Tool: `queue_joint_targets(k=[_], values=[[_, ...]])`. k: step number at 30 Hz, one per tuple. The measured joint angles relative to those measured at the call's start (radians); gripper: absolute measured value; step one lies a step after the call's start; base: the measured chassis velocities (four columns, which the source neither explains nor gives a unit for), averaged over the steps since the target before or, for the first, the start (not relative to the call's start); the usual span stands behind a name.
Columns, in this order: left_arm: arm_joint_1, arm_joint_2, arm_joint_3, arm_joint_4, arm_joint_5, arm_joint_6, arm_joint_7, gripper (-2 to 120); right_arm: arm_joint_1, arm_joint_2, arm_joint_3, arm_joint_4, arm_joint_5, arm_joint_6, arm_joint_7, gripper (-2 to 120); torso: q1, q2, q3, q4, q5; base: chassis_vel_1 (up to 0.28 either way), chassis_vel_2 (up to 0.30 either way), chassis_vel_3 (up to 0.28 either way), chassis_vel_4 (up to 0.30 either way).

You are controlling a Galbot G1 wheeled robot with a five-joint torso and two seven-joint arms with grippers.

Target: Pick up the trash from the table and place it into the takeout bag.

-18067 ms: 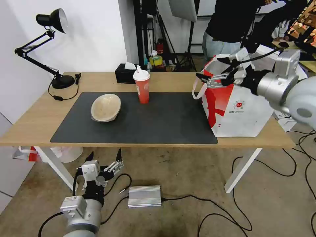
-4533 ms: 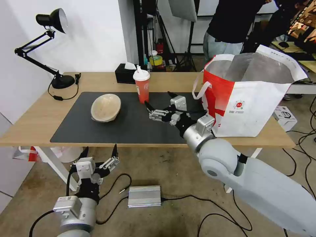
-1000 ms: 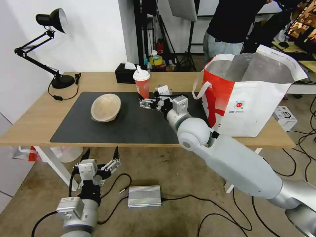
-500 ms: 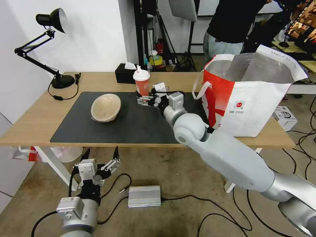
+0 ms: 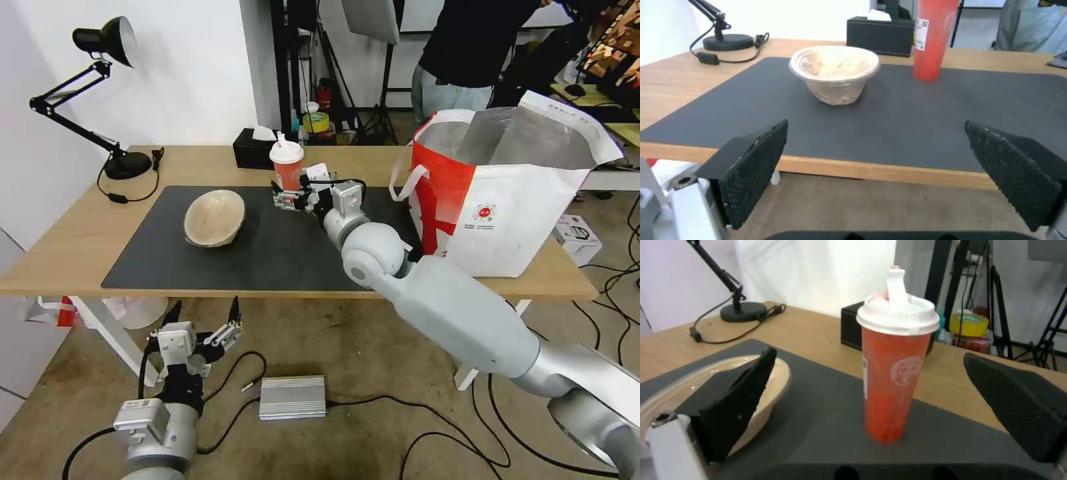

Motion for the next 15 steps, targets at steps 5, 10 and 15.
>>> queue_joint_targets(k=[5,10,15], values=[[0.0,0.0,-0.001,0.0,-0.001,0.0,0.0,98,0.003,0.008,0.0,-0.023,-0.002,-0.001,-0.002,100,0.0,0.0,0.0,-0.0001,0.0,0.0,0.0,0.0,0.0],[-0.001,0.0,-0.002,0.001,-0.003,0.001,0.0,98,0.012,0.019,0.001,-0.043,-0.005,-0.002,-0.003,100,0.0,0.0,0.0,0.0001,0.0,0.0,0.0,0.0,0.0],[-0.002,0.0,-0.002,0.001,-0.005,0.001,0.002,98,0.016,0.027,0.003,-0.06,-0.006,-0.004,-0.004,100,0.0,0.0,0.0,0.0,0.0,0.0,0.0,0.0,0.0]])
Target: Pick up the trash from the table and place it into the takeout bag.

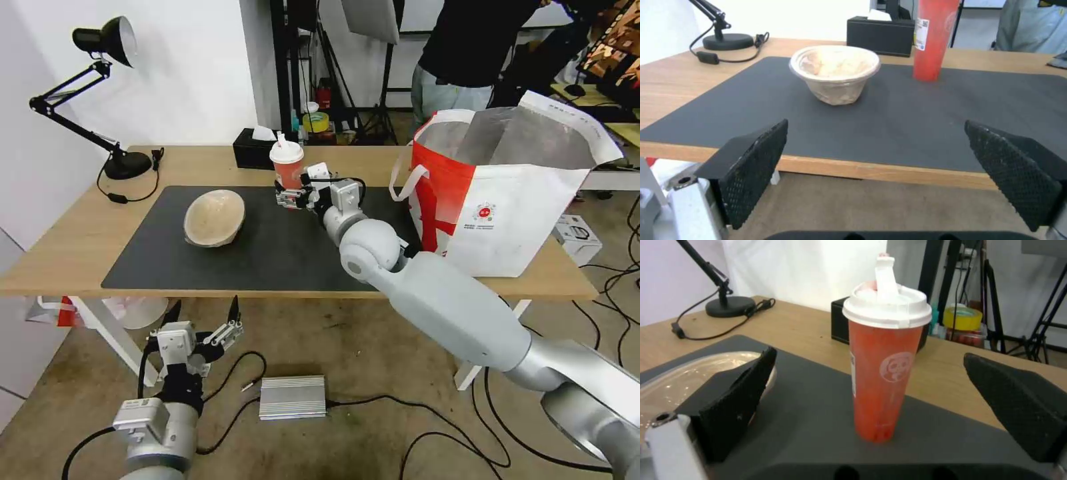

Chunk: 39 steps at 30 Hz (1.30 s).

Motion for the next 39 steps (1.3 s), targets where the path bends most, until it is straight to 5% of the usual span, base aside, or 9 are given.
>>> queue_joint_targets(k=[39], values=[[0.0,0.0,-0.003,-0.003,-0.002,-0.001,-0.002,98,0.021,0.075,0.016,-0.139,-0.012,0.011,-0.039,100,0.0,0.0,0.0,0.0,0.0,0.0,0.0,0.0,0.0]])
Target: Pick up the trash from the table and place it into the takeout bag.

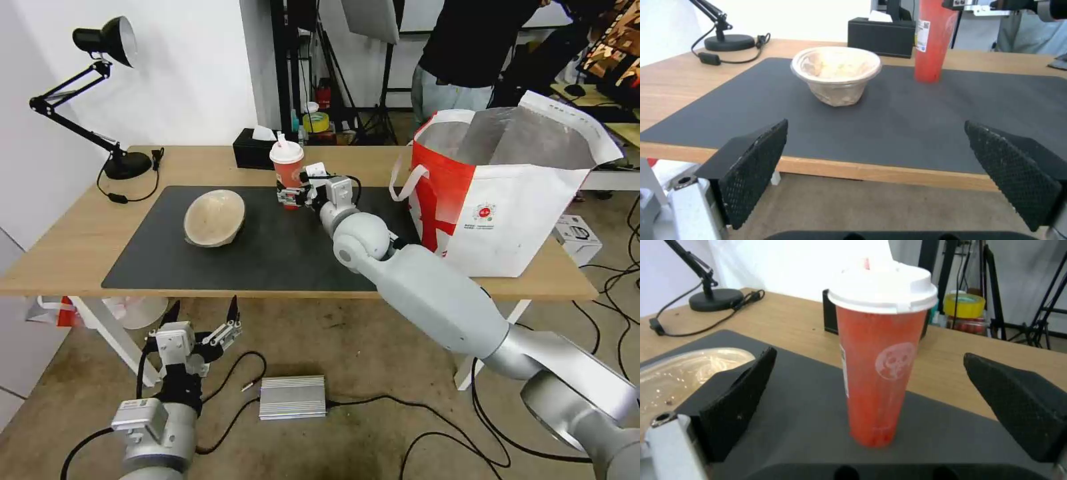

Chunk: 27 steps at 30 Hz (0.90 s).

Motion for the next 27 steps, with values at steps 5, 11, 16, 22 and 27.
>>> queue_joint_targets(k=[5,11,16,22,27], values=[[0.001,0.0,0.0,0.0,0.0,0.0,0.0,98,0.009,0.013,0.002,-0.013,-0.003,0.002,-0.002,100,0.0,0.0,0.0,0.0,0.0,0.0,0.0,0.0,0.0],[0.001,0.0,-0.001,0.0,0.0,0.0,-0.001,98,0.017,0.029,0.002,-0.028,-0.006,0.004,-0.005,100,0.0,0.0,0.0,0.0,0.0,0.0,0.0,0.0,0.0],[0.001,0.0,-0.001,0.0,0.0,0.0,-0.001,98,0.018,0.04,0.004,-0.044,-0.019,0.007,-0.007,100,0.0,0.0,0.0,0.0,0.0,0.0,0.0,0.0,0.0],[0.004,0.0,0.001,-0.003,0.001,0.0,-0.001,98,0.019,0.053,0.016,-0.066,-0.024,0.013,-0.018,100,0.0,0.0,0.0,0.0,0.0,0.0,0.0,0.0,0.0],[0.006,0.0,0.001,-0.003,0.001,0.0,-0.001,98,0.019,0.056,0.018,-0.076,-0.027,0.015,-0.018,100,0.0,0.0,0.0,0.0,0.0,0.0,0.0,0.0,0.0]])
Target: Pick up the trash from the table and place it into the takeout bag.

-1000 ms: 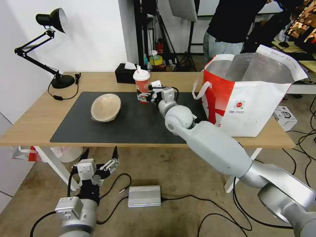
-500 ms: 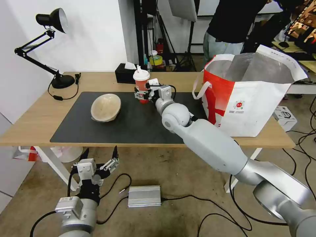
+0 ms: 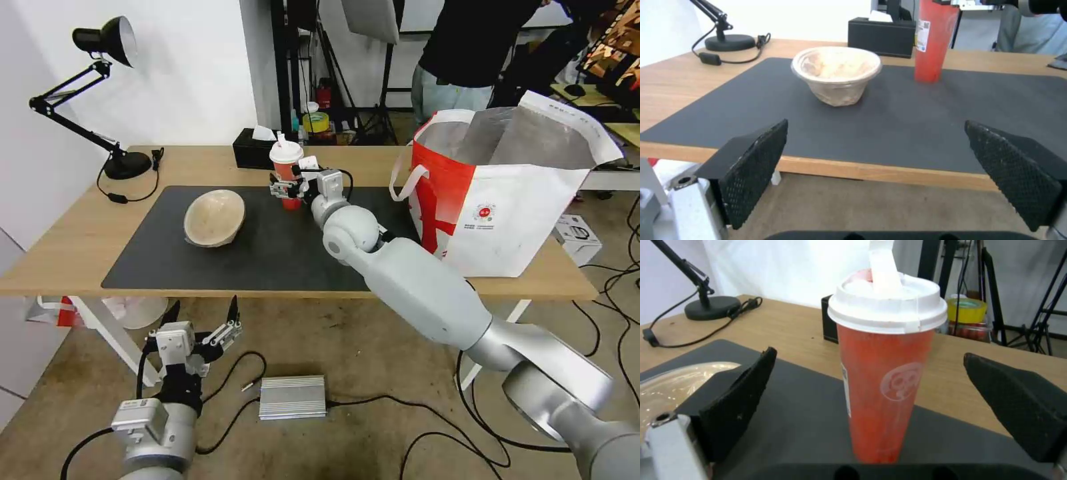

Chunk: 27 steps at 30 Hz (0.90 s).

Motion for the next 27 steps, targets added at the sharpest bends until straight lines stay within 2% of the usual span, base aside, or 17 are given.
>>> queue_joint_targets(k=[27], values=[[0.001,0.0,-0.002,-0.001,0.002,0.0,-0.001,98,0.018,0.053,0.016,-0.11,-0.014,0.032,-0.036,100,0.0,0.0,0.0,0.0,0.0,0.0,0.0,0.0,0.0]])
